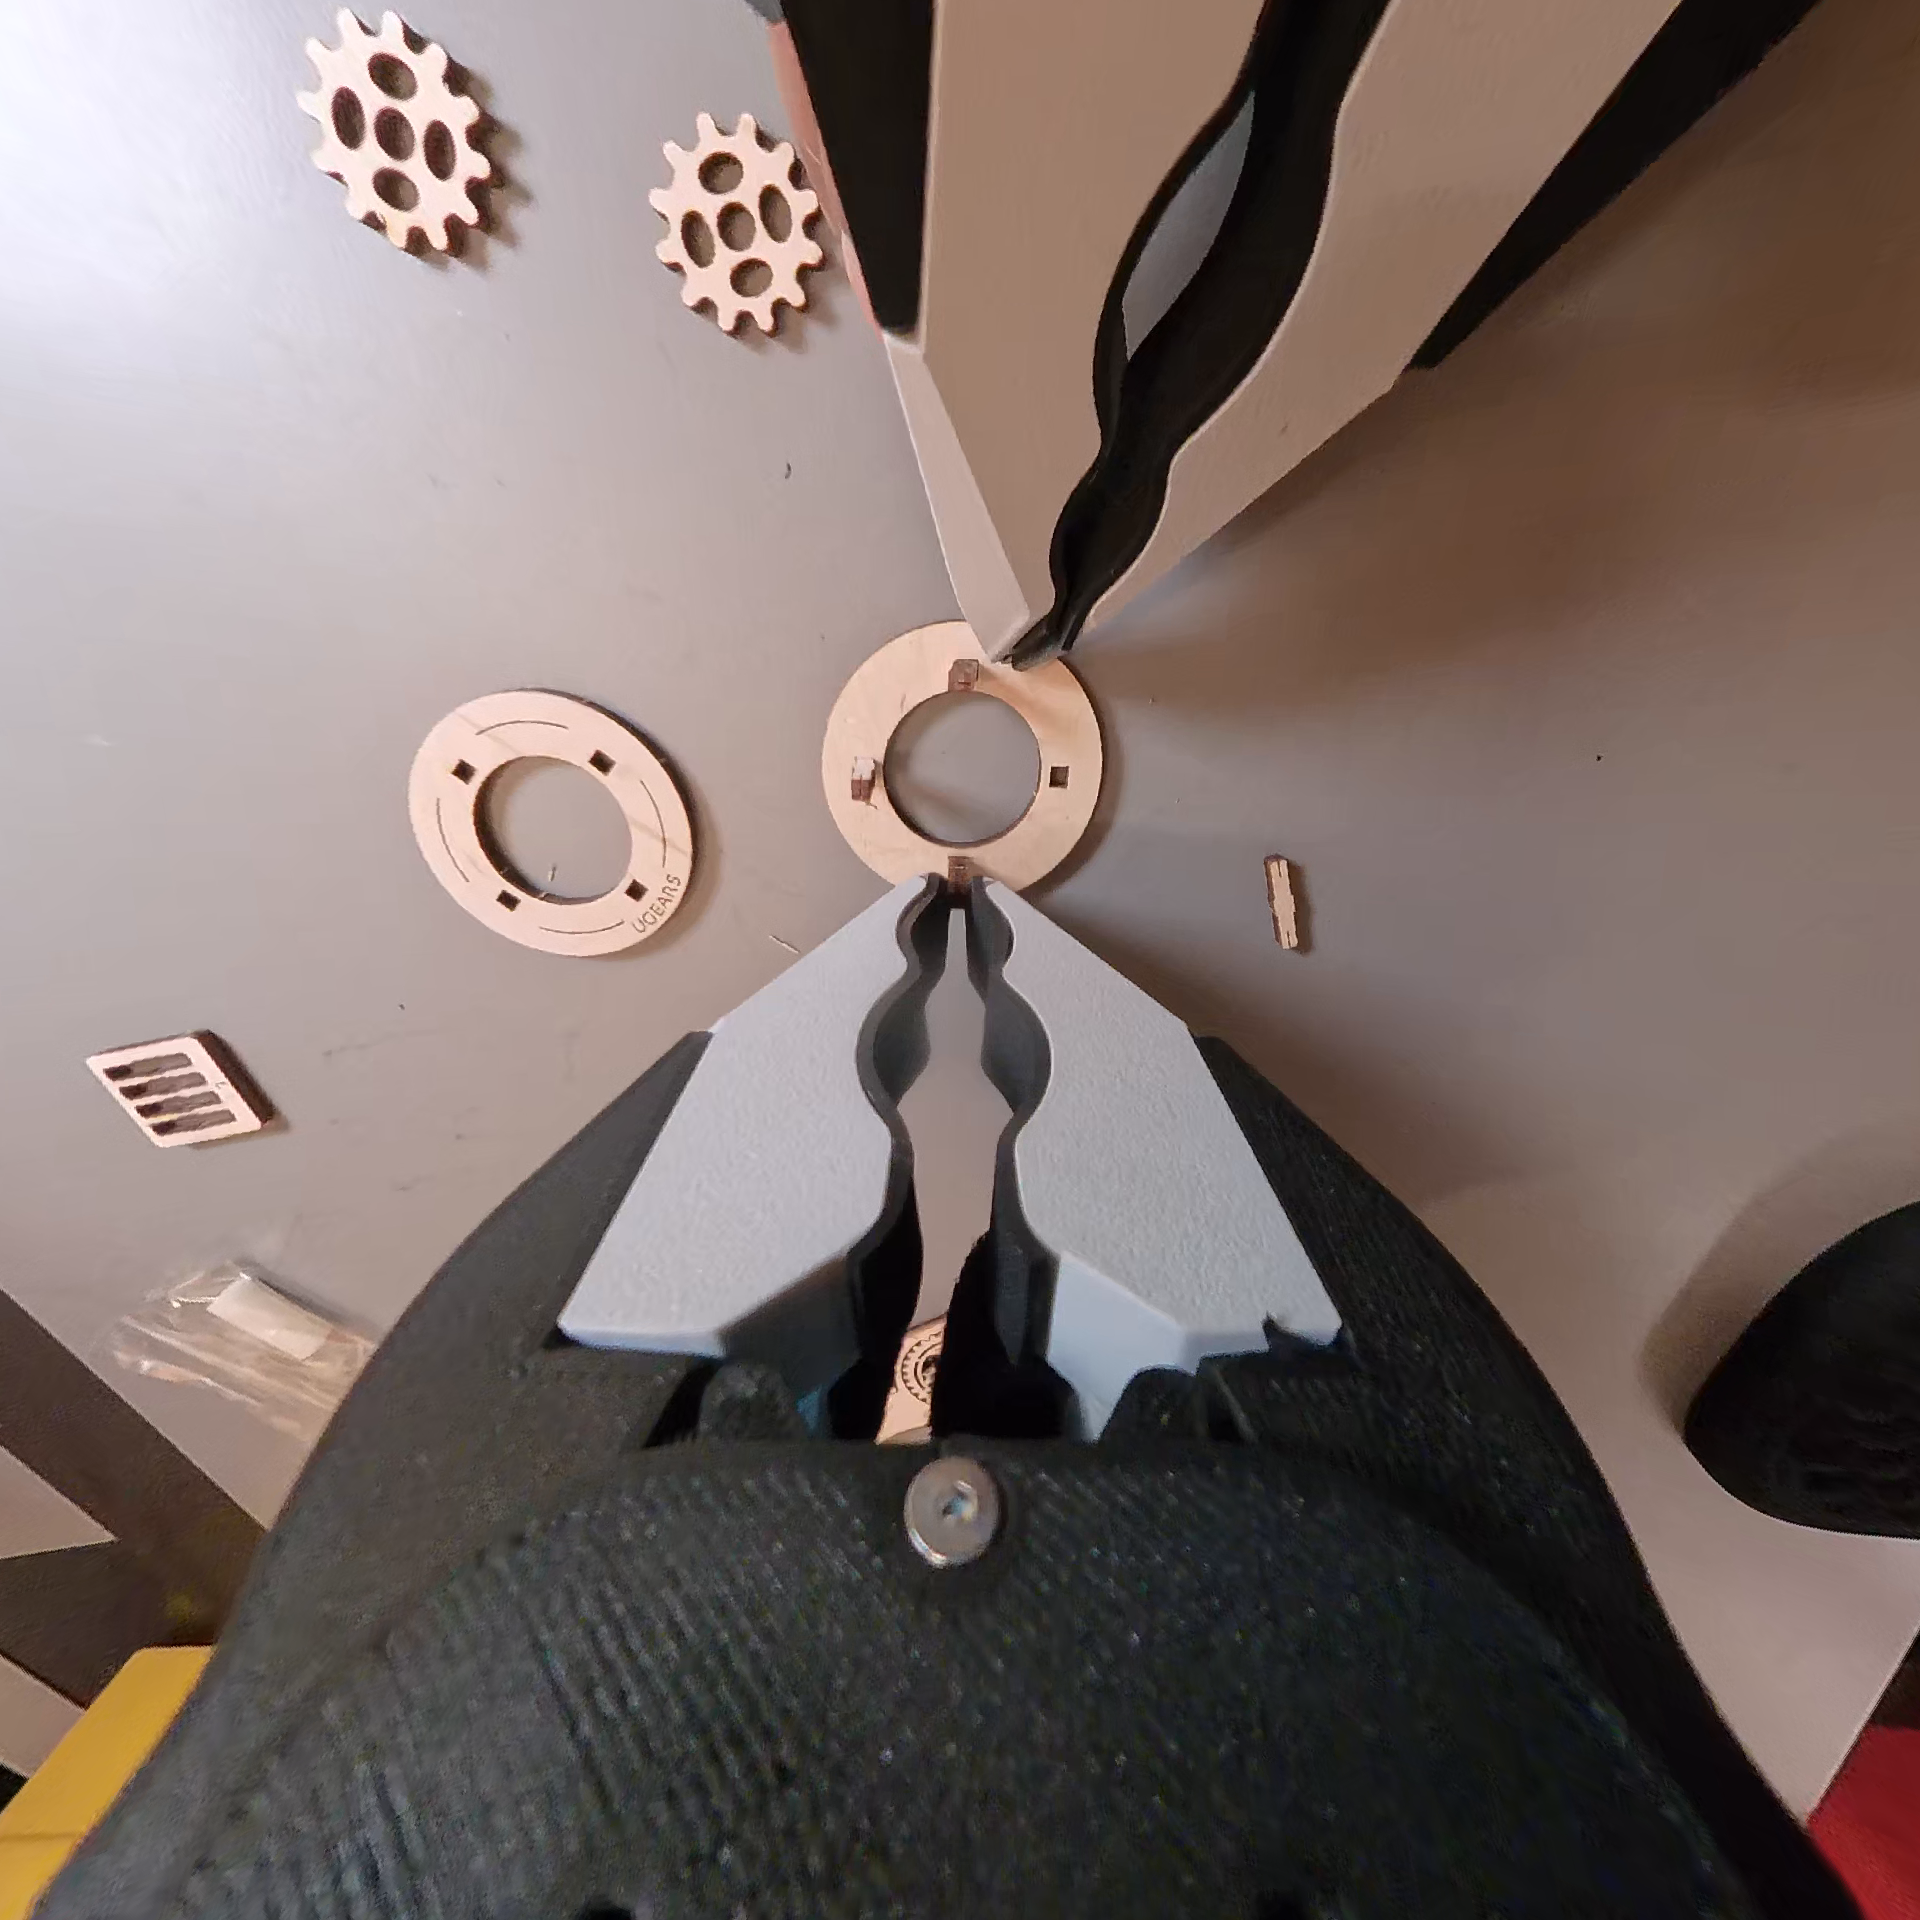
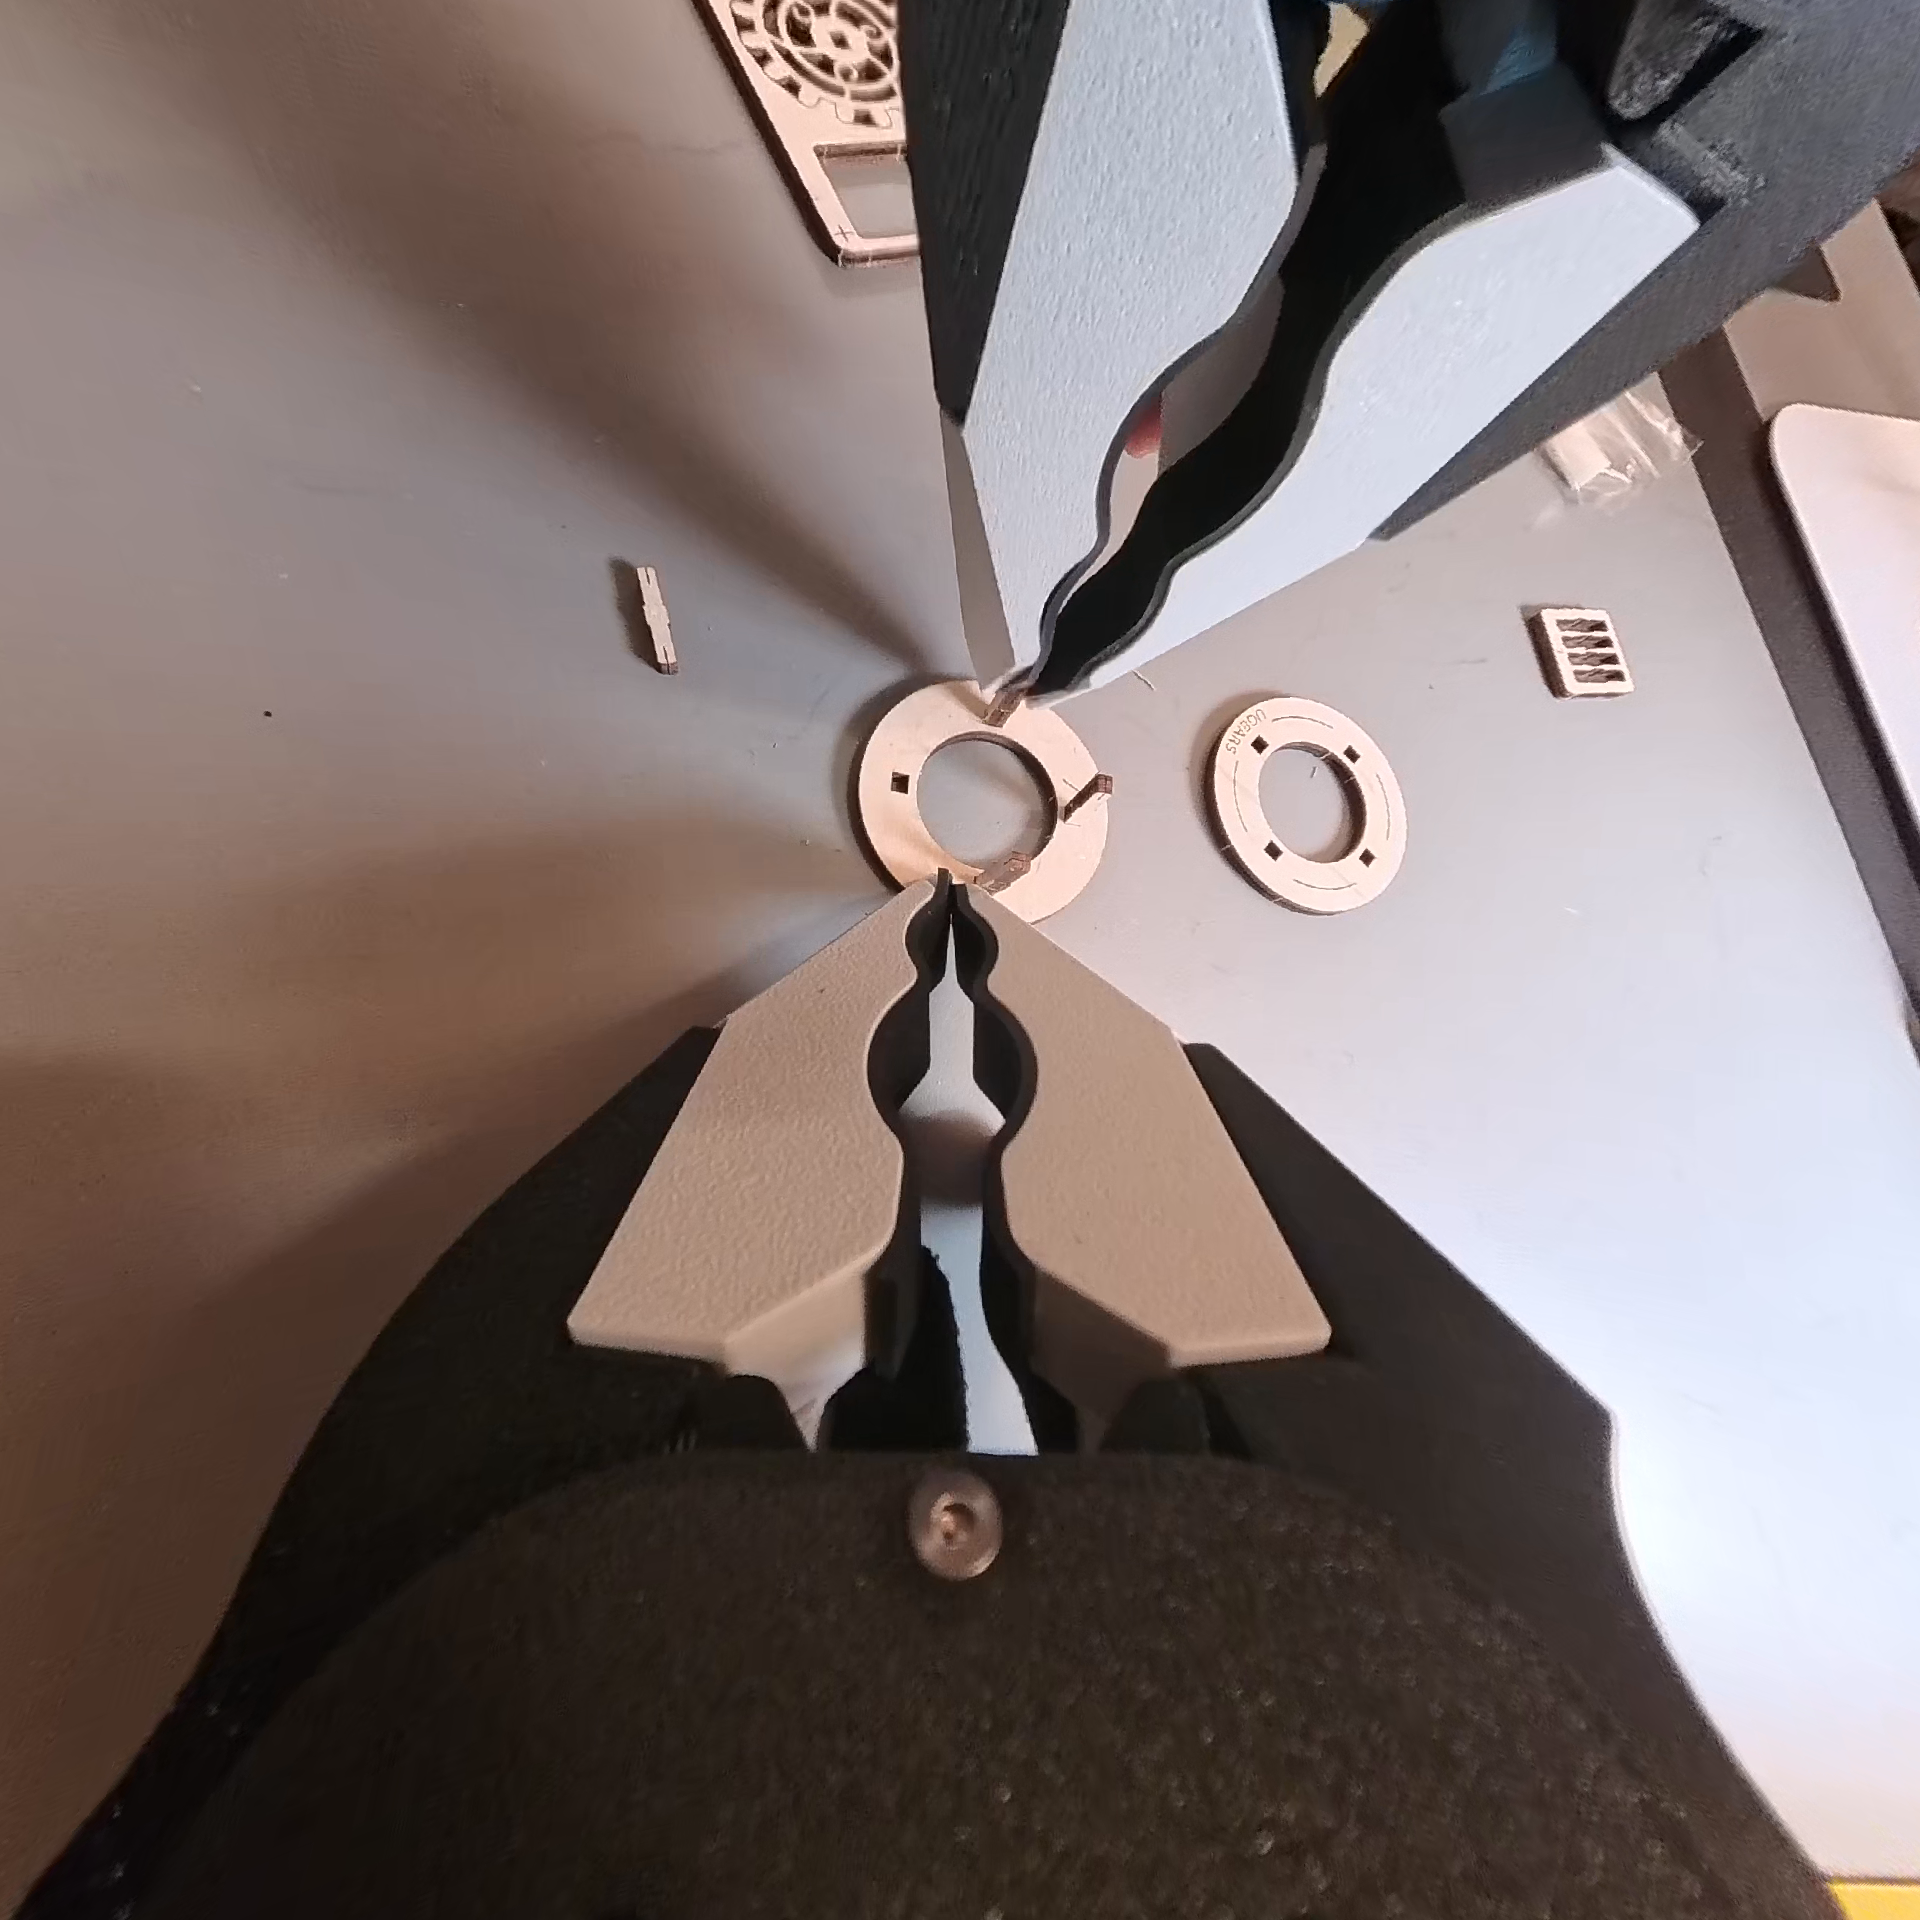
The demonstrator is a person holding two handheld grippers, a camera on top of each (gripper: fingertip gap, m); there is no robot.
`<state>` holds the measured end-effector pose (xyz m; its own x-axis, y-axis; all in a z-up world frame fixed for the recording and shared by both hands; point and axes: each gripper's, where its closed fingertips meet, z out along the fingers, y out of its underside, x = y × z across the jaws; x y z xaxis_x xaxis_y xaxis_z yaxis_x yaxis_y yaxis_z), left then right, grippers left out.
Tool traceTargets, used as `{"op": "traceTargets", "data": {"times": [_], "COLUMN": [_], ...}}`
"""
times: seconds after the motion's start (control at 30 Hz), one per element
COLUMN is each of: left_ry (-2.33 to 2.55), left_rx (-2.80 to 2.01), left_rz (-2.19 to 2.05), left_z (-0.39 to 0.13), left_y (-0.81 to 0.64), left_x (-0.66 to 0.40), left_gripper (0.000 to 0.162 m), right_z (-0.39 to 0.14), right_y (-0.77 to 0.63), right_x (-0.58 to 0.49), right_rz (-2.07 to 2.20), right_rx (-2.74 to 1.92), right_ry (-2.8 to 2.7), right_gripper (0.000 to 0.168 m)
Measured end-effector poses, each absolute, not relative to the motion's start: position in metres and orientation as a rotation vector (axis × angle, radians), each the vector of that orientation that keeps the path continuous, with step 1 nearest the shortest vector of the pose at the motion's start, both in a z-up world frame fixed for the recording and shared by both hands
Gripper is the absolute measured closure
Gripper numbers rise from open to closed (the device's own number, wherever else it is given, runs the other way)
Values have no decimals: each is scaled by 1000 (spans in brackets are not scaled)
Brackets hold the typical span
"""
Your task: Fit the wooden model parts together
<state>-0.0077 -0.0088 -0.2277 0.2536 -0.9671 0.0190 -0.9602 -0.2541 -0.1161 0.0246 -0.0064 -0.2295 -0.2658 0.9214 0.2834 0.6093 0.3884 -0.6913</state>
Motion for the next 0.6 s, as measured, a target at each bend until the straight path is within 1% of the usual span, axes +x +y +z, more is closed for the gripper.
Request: {"op": "traceTargets", "data": {"times": [0.6], "left_ry": [1904], "left_rx": [-2442], "left_rz": [-95], "left_z": [-233], "left_y": [-9], "left_x": [-9], "left_gripper": [160], "right_z": [-230], "right_y": [-7], "right_x": [25], "right_rz": [600], "right_rx": [-1307], "right_ry": [-1981], "right_gripper": [168]}}
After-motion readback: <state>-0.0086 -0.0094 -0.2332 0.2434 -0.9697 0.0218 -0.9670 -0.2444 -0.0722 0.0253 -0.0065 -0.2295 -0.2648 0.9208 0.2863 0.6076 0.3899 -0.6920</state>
